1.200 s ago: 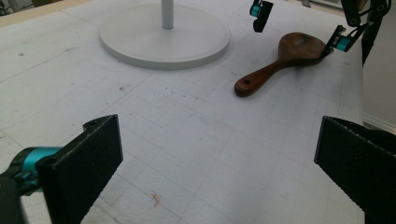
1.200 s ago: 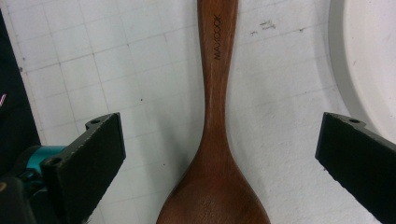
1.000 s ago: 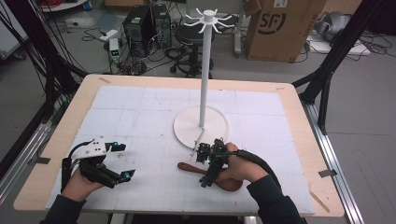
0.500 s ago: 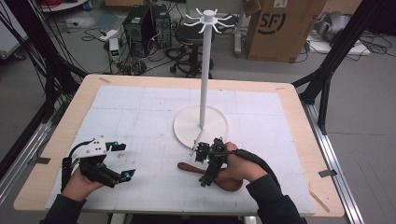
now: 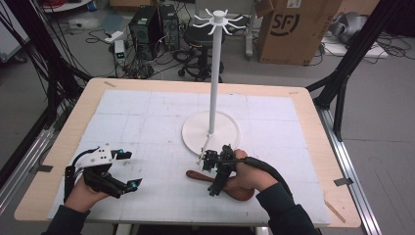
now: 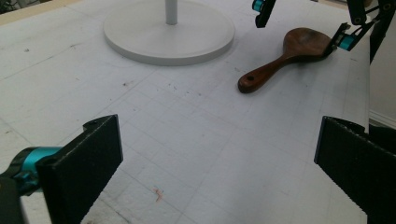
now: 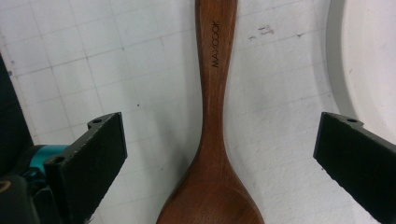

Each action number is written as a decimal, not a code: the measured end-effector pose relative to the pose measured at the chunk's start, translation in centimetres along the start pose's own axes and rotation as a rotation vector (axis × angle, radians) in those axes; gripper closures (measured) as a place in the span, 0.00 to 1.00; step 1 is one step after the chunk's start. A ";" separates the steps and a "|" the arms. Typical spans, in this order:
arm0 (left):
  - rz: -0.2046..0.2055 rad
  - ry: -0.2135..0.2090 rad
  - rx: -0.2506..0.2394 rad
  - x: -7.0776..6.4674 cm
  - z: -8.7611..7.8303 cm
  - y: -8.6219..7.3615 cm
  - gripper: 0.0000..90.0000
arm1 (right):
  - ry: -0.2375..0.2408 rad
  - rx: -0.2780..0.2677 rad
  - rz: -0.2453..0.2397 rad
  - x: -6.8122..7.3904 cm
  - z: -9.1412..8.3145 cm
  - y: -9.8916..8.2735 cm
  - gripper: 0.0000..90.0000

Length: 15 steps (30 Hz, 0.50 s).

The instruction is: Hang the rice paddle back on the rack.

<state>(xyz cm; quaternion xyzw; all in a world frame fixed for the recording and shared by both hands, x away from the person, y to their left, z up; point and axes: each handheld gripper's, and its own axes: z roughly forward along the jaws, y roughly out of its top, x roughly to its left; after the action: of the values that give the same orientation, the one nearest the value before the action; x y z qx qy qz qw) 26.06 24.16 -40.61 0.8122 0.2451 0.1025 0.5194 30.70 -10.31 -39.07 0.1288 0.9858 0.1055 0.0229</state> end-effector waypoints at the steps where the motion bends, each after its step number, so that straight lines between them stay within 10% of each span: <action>1: 0.000 0.002 -0.001 0.0 0.0 0.0 0.02 | -0.002 0.007 0.003 0.0 0.0 0.0 0.03; 15: 0.007 -0.001 0.001 -0.1 0.1 0.1 0.02 | 0.011 0.103 0.020 0.2 1.1 0.9 0.16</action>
<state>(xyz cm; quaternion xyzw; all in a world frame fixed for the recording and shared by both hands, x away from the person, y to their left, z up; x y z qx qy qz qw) 26.01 24.04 -40.54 0.8132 0.2423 0.1038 0.5188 30.76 -9.23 -39.92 0.1392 0.9886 0.0558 0.0096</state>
